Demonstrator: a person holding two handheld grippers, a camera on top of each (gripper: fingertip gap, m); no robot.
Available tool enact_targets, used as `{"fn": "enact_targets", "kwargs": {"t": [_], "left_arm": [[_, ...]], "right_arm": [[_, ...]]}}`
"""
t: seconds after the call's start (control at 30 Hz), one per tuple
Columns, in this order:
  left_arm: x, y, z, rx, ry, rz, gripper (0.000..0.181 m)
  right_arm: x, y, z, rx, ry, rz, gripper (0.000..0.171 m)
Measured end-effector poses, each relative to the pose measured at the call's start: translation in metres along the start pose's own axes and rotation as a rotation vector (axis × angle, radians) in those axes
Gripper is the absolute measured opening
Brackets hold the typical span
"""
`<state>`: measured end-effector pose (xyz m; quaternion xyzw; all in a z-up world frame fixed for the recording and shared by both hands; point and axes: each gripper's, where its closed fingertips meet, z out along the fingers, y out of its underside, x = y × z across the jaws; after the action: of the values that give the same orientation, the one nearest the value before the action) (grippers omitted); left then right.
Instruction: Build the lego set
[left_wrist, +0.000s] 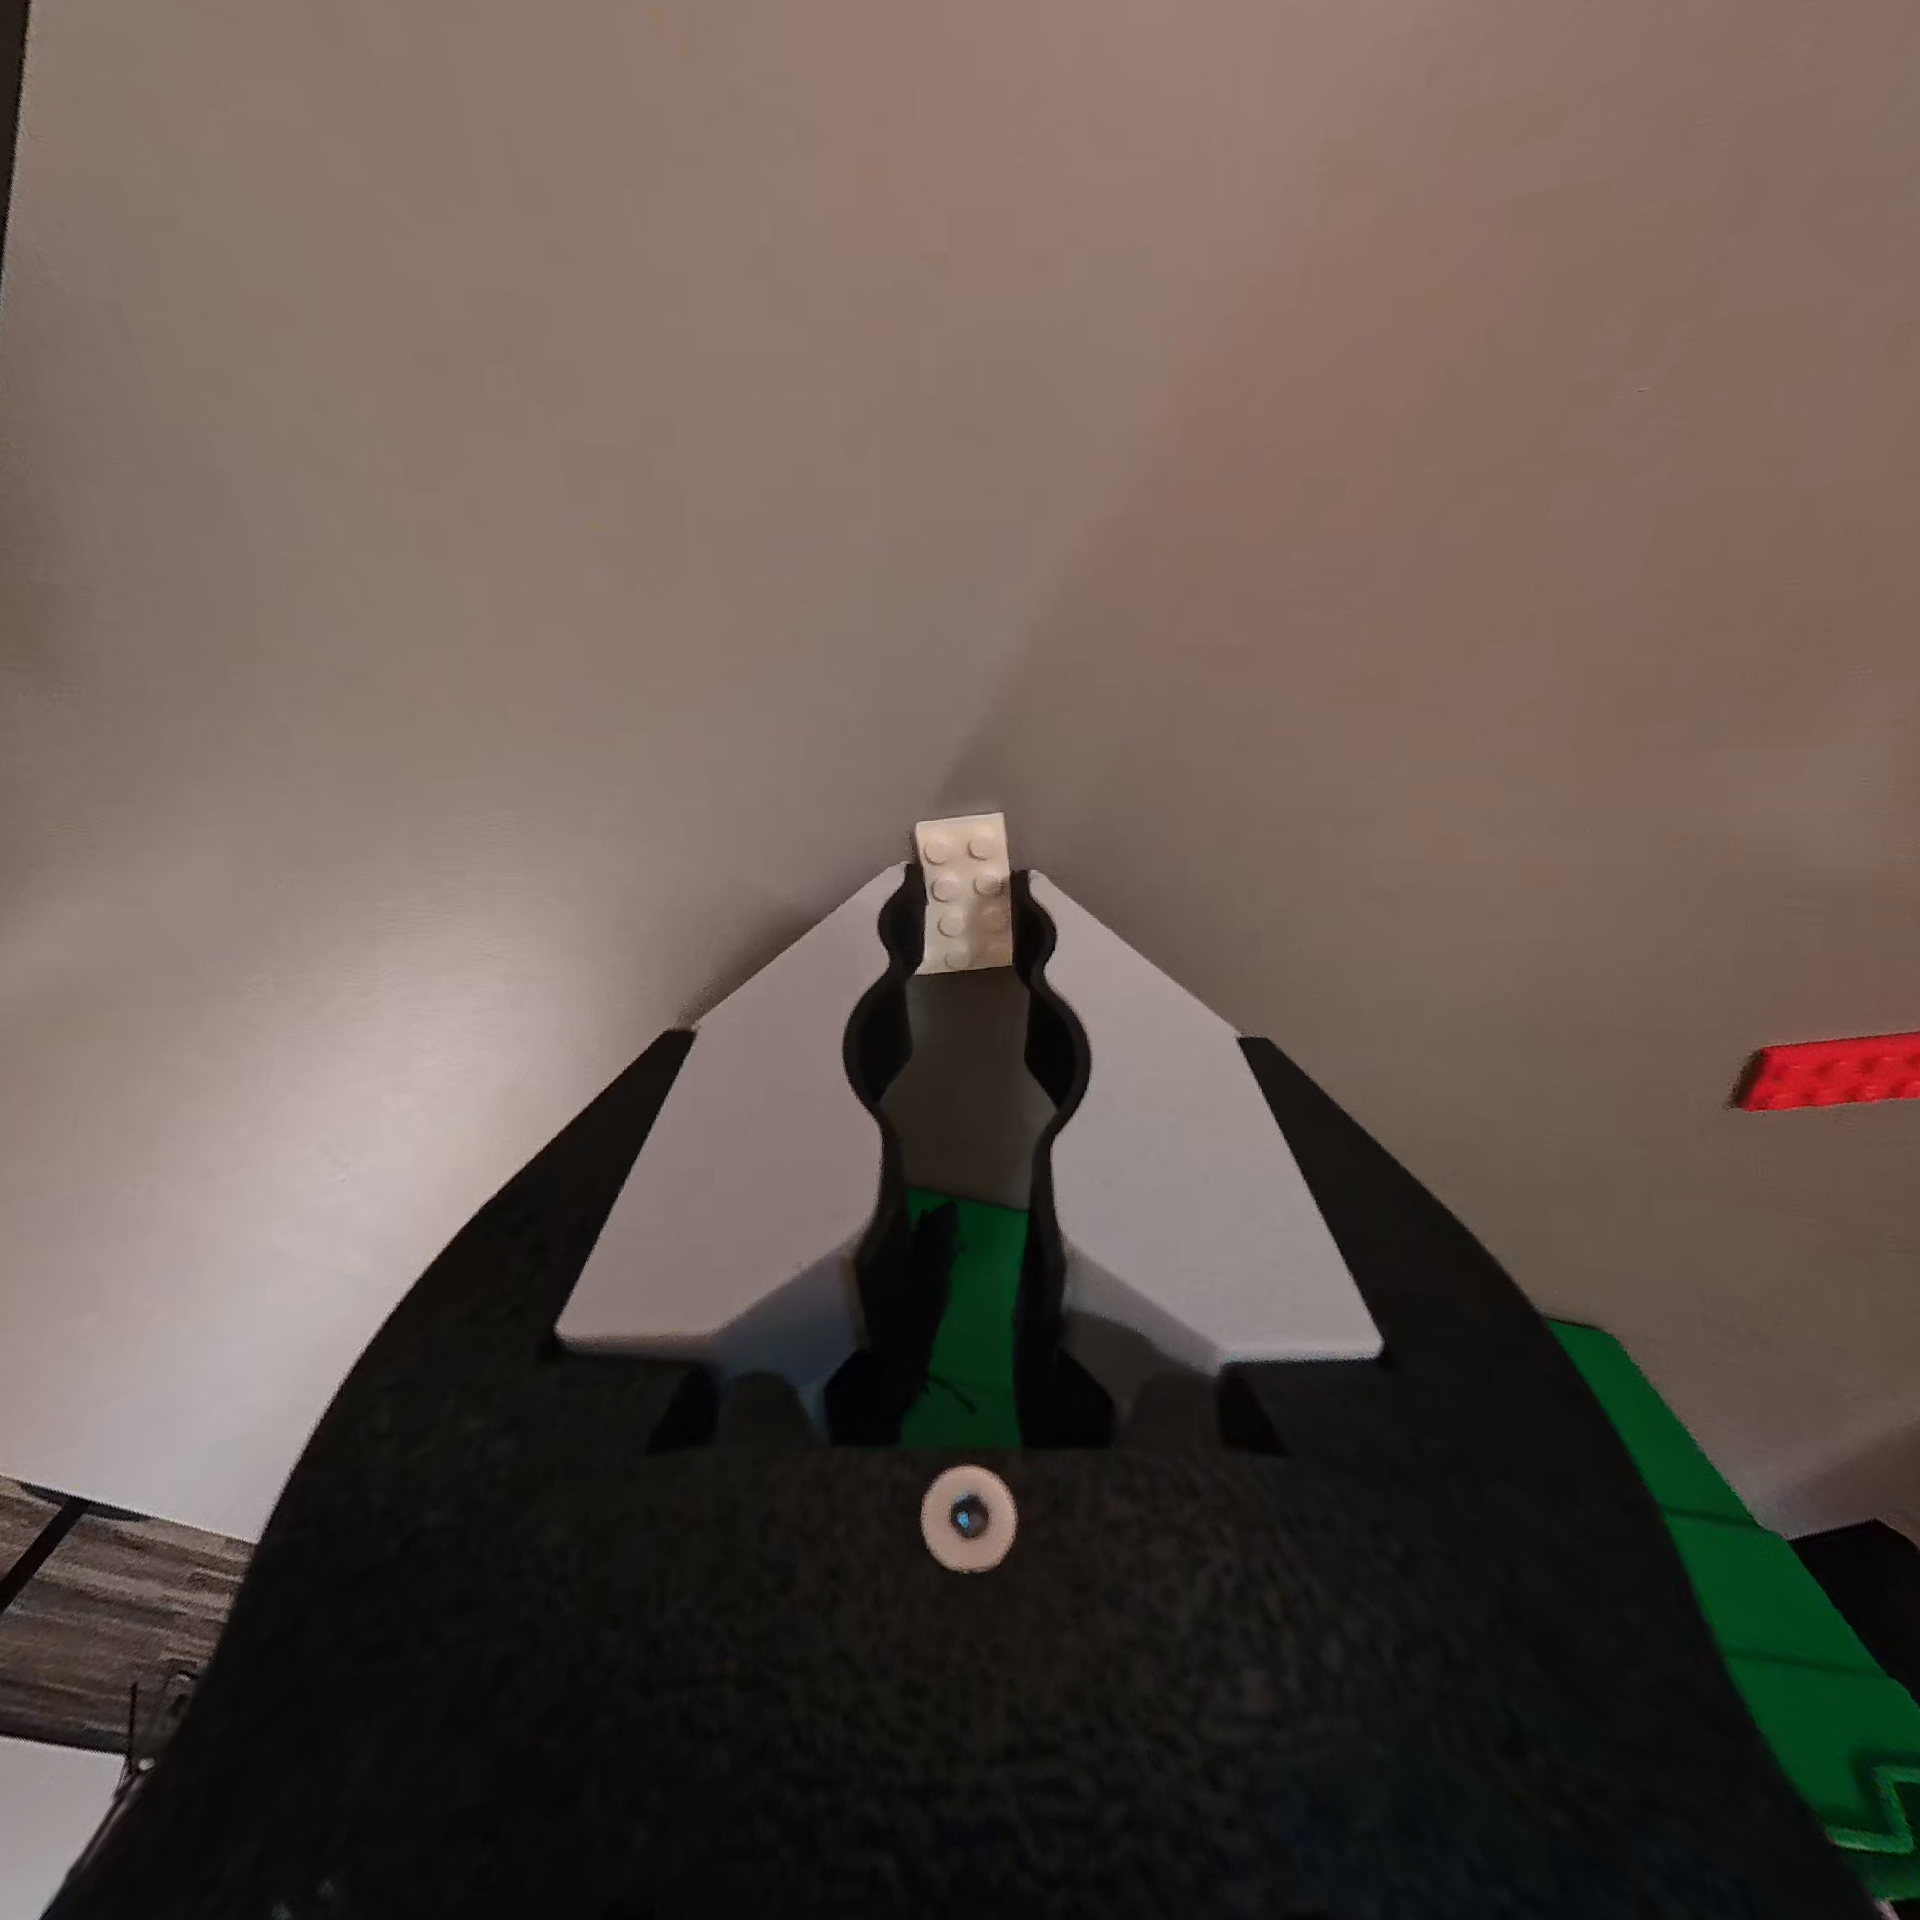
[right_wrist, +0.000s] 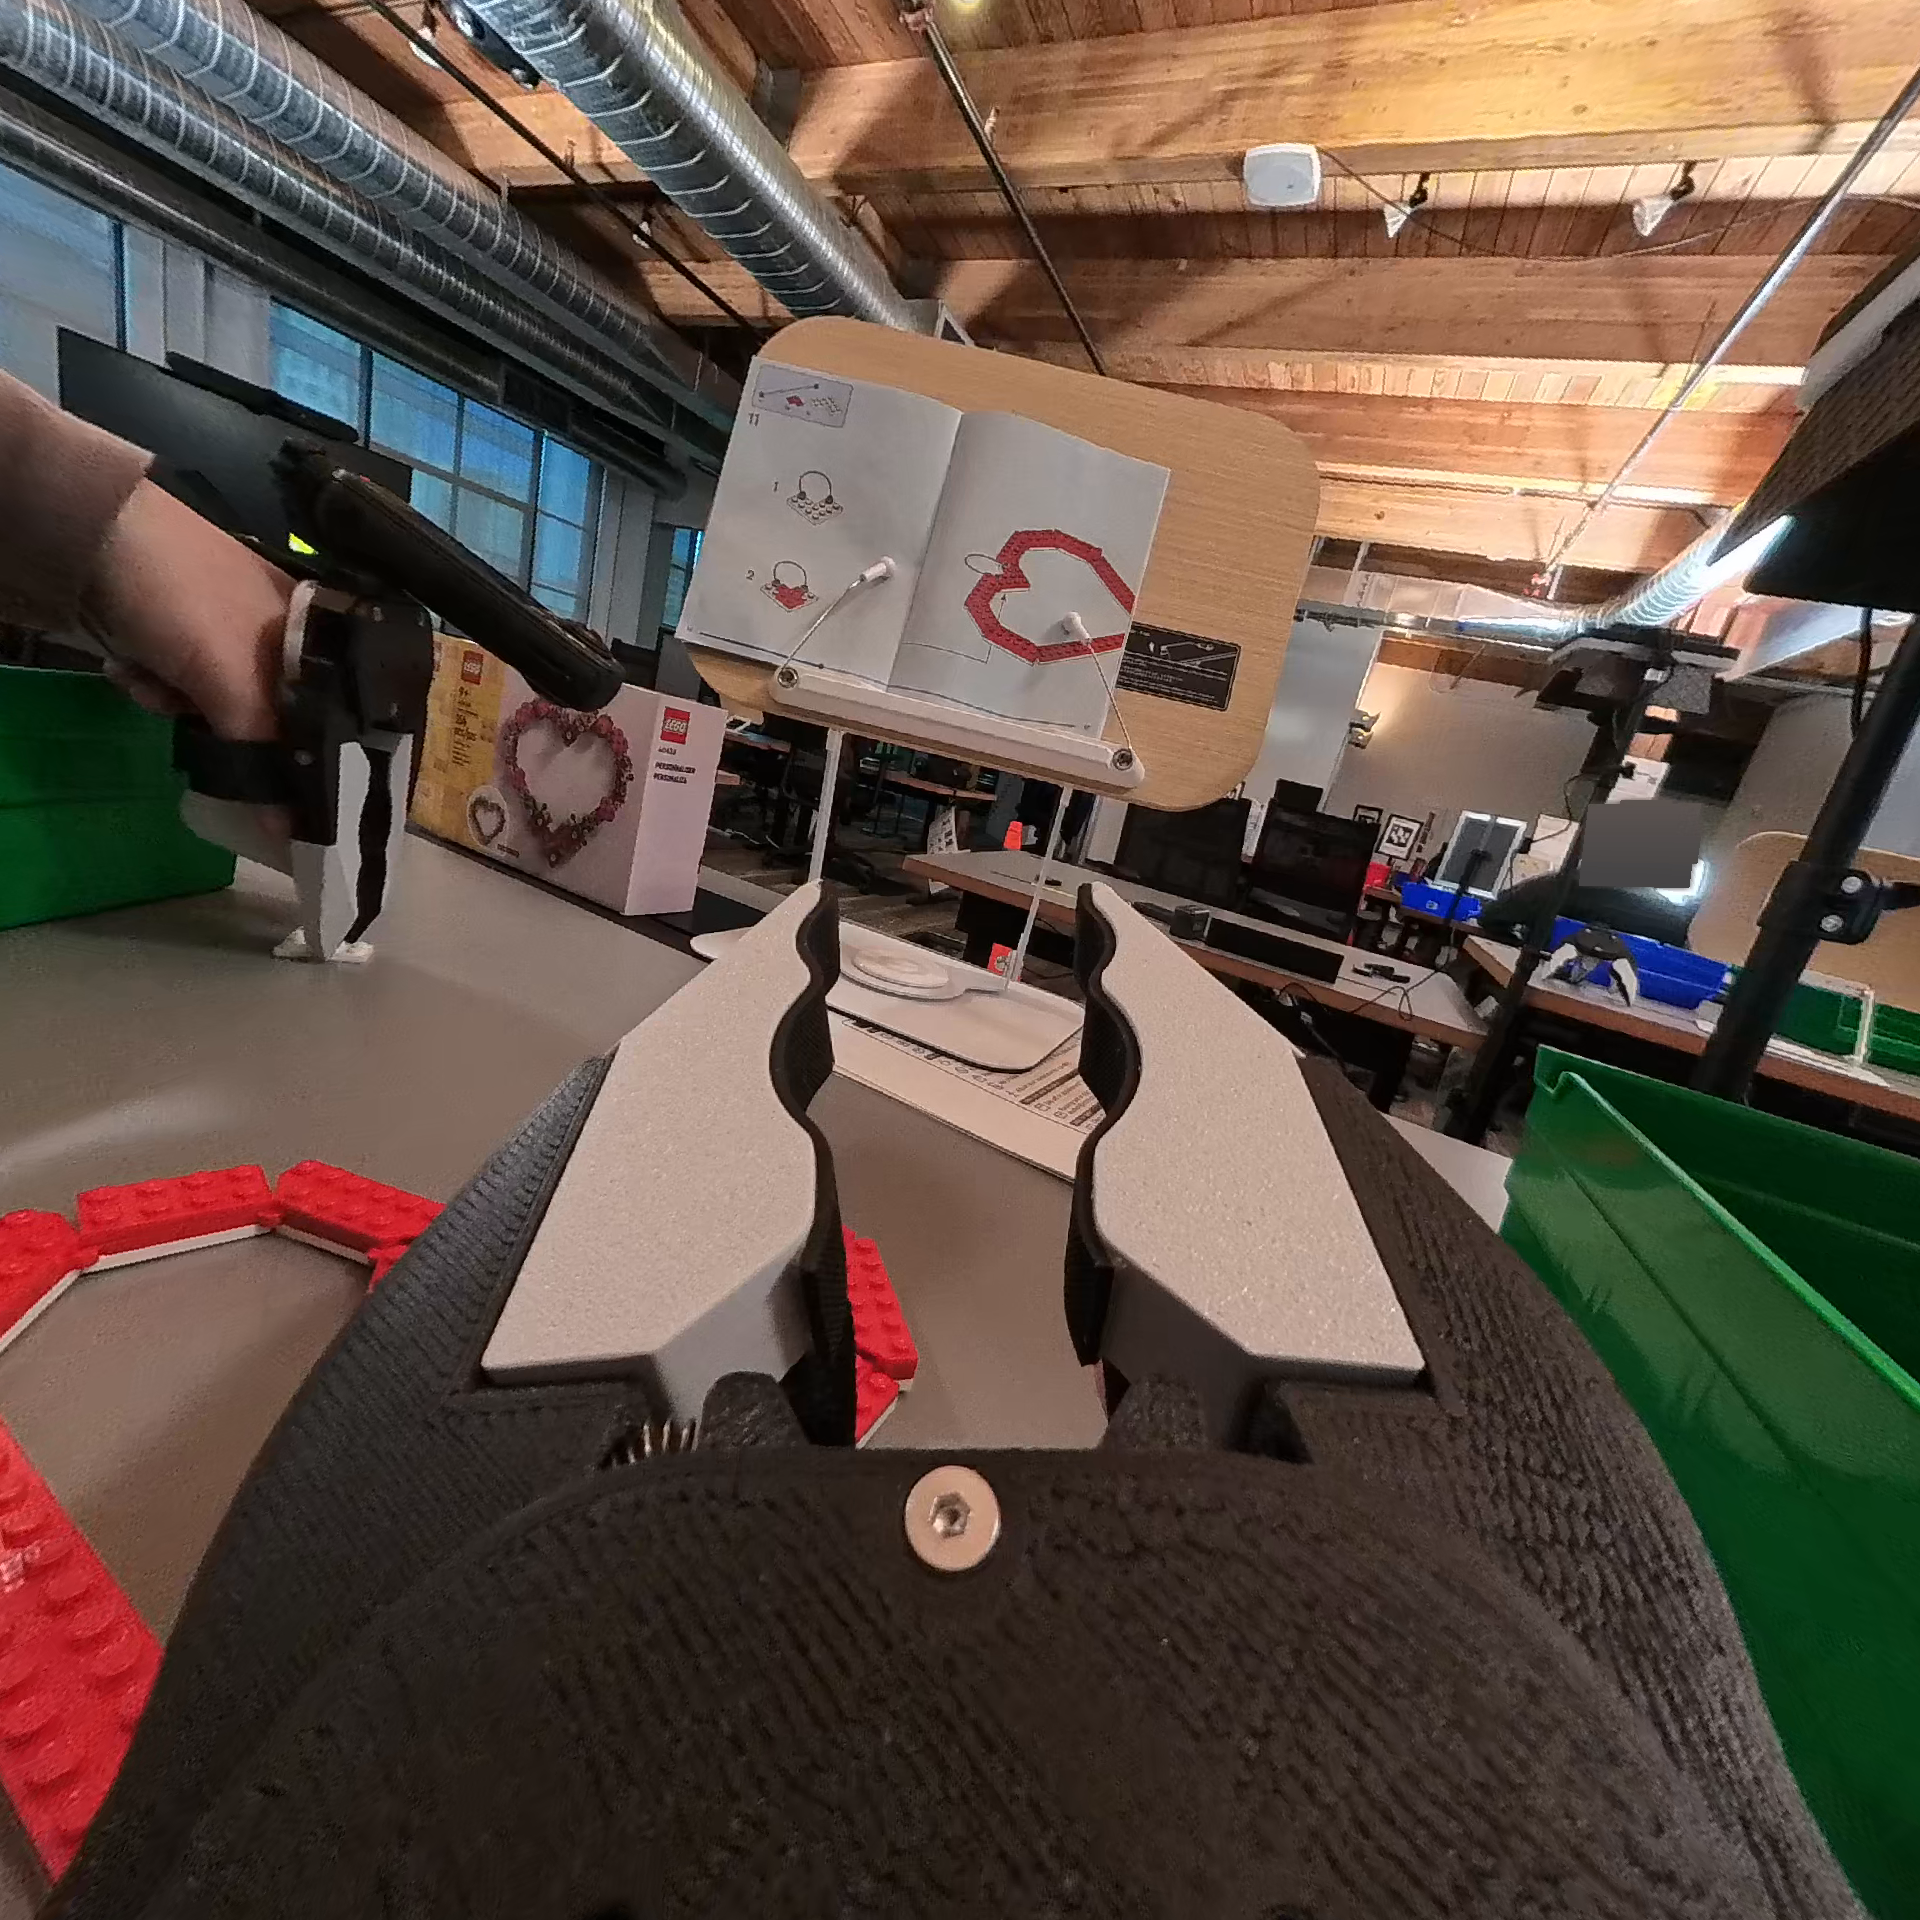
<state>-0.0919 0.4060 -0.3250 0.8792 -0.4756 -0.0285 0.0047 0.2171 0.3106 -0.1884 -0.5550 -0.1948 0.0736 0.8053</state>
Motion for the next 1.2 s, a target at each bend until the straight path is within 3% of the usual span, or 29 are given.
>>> {"fn": "enact_targets", "kwargs": {"t": [0.03, 0.3, 0.57, 0.93, 1.2], "left_arm": [[0.001, -0.002, -0.001, 0.012, -0.006, 0.003, 0.015], [0.071, -0.026, -0.050, 0.238, 0.103, 0.034, 0.014], [0.157, -0.029, -0.057, 0.241, 0.141, 0.132, 0.014], [0.154, -0.027, -0.014, 0.122, 0.105, 0.099, 0.014], [0.155, -0.026, -0.008, 0.116, 0.112, 0.097, 0.015]], "right_arm": [[0.000, 0.000, 0.000, 0.000, 0.000, 0.000, 0.044], [0.000, 0.000, 0.000, 0.000, 0.001, -0.002, 0.044], [-0.001, 0.000, 0.000, 0.001, -0.001, -0.004, 0.044], [-0.002, 0.000, 0.000, 0.000, -0.005, -0.006, 0.044], [-0.003, 0.000, 0.001, -0.002, -0.007, -0.012, 0.044]]}}
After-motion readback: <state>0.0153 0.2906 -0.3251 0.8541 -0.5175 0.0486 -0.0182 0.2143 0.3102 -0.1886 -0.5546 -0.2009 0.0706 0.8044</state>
